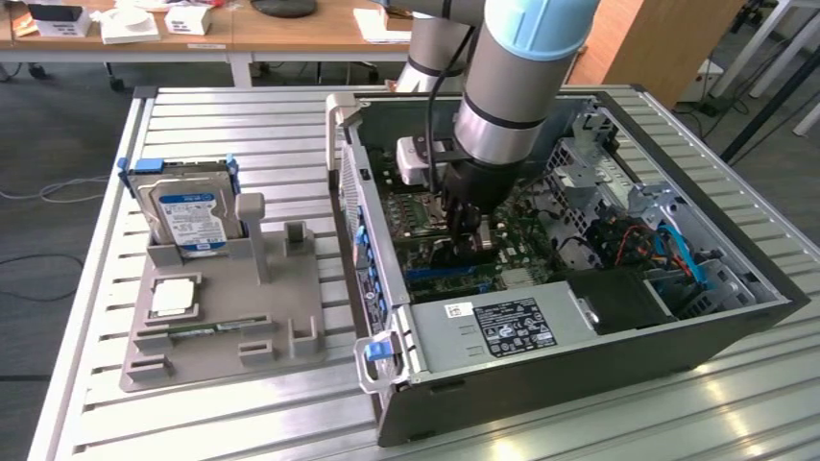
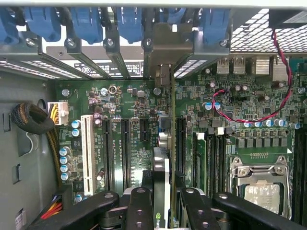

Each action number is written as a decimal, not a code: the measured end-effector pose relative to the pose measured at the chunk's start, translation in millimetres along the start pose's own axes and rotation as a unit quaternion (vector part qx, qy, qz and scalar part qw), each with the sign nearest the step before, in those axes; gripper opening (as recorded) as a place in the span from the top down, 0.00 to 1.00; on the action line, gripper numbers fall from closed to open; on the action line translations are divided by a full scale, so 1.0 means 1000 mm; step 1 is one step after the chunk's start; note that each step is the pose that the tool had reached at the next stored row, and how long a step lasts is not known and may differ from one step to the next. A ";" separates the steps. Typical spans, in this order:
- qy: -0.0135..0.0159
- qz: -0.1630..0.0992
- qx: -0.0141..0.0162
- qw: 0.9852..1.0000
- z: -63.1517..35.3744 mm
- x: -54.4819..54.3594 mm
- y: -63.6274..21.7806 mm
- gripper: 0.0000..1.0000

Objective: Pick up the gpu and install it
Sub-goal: 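Insert the gpu into the slot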

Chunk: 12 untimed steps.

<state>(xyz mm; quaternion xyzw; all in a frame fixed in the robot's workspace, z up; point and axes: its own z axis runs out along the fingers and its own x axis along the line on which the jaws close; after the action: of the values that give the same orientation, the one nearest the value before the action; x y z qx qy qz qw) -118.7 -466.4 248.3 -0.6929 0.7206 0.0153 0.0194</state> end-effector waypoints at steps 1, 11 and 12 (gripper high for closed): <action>0.000 0.000 0.000 1.000 0.0000 0.000 0.0000 0.73; 0.000 0.000 0.000 1.000 0.0003 0.000 -0.0015 0.73; 0.000 0.000 0.000 1.000 0.0004 0.000 -0.0015 0.73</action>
<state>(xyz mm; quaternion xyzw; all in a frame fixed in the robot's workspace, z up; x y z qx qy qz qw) -117.2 -466.5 247.9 -0.6928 0.7207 0.0152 0.0192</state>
